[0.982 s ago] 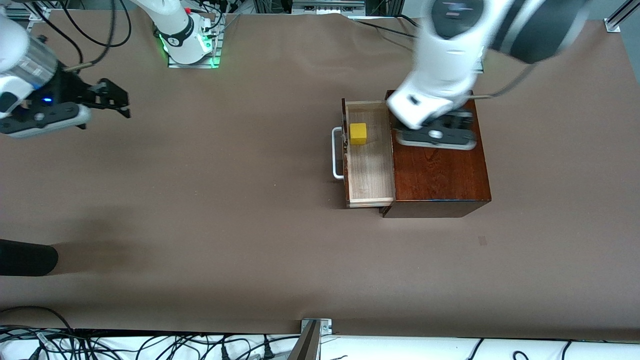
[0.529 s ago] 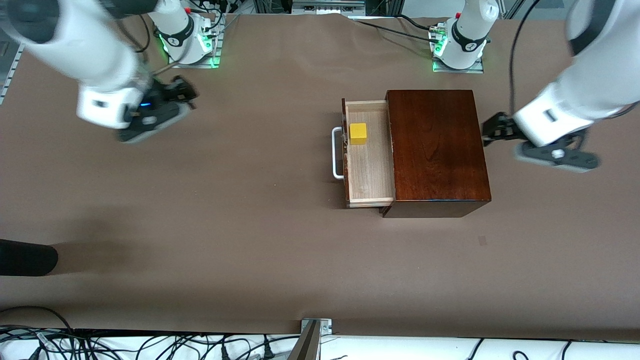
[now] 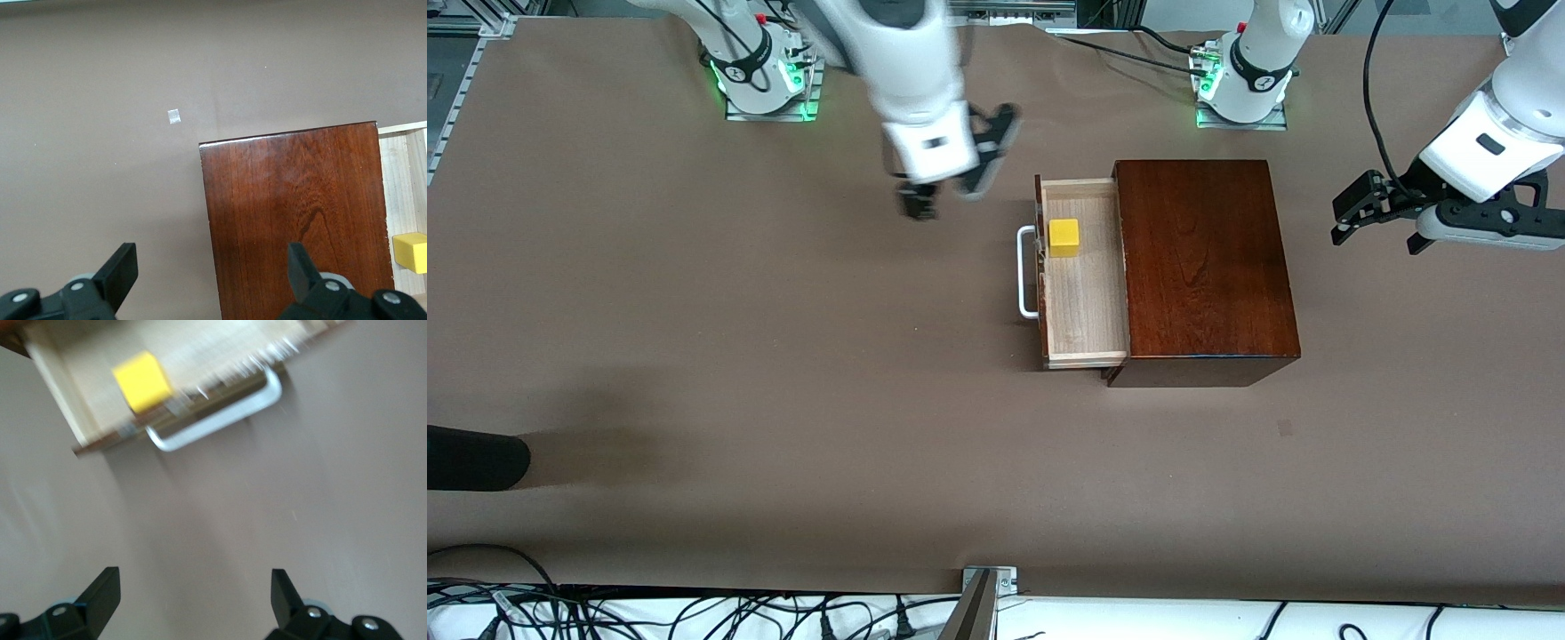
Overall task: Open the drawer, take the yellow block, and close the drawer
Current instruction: 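Lower the right gripper into the drawer and grasp the yellow cube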
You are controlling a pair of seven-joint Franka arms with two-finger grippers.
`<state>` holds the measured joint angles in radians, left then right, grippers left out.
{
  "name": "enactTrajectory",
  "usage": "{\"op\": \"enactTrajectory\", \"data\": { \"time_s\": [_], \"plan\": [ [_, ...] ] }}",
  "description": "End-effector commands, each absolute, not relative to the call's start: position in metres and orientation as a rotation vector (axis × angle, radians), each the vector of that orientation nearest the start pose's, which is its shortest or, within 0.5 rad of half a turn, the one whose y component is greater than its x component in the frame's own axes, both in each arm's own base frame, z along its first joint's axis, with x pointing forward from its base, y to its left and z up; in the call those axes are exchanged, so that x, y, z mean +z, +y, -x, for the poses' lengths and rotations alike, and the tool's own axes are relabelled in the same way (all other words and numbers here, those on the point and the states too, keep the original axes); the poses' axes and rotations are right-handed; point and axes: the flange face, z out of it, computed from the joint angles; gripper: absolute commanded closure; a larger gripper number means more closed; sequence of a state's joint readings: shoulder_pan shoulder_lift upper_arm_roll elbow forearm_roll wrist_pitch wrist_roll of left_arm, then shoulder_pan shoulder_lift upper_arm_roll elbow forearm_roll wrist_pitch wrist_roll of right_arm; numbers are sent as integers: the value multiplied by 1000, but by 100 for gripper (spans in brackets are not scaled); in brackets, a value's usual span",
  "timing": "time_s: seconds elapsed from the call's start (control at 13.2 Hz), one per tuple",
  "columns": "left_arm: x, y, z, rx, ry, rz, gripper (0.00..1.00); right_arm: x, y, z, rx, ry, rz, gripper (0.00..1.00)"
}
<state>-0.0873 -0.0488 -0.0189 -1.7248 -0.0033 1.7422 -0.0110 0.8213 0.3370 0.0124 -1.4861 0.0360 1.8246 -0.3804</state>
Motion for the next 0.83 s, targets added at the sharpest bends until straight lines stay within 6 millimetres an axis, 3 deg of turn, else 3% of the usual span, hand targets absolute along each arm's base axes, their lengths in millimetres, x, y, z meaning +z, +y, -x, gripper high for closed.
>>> {"op": "enactTrajectory", "data": {
  "time_s": [0.0, 0.3, 0.45, 0.76],
  "plan": [
    [598, -64, -547, -93, 167, 3147, 0, 444, 569, -447, -61, -1933, 2440, 0],
    [596, -53, -549, -89, 144, 3147, 0, 408, 624, -421, -142, -2073, 2342, 0],
    [588, -27, -556, -72, 90, 3148, 0, 386, 633, -420, -190, -2134, 2334, 0],
    [592, -30, -561, -87, 94, 3142, 0, 352, 639, -409, -134, -2202, 2328, 0]
  ]
}}
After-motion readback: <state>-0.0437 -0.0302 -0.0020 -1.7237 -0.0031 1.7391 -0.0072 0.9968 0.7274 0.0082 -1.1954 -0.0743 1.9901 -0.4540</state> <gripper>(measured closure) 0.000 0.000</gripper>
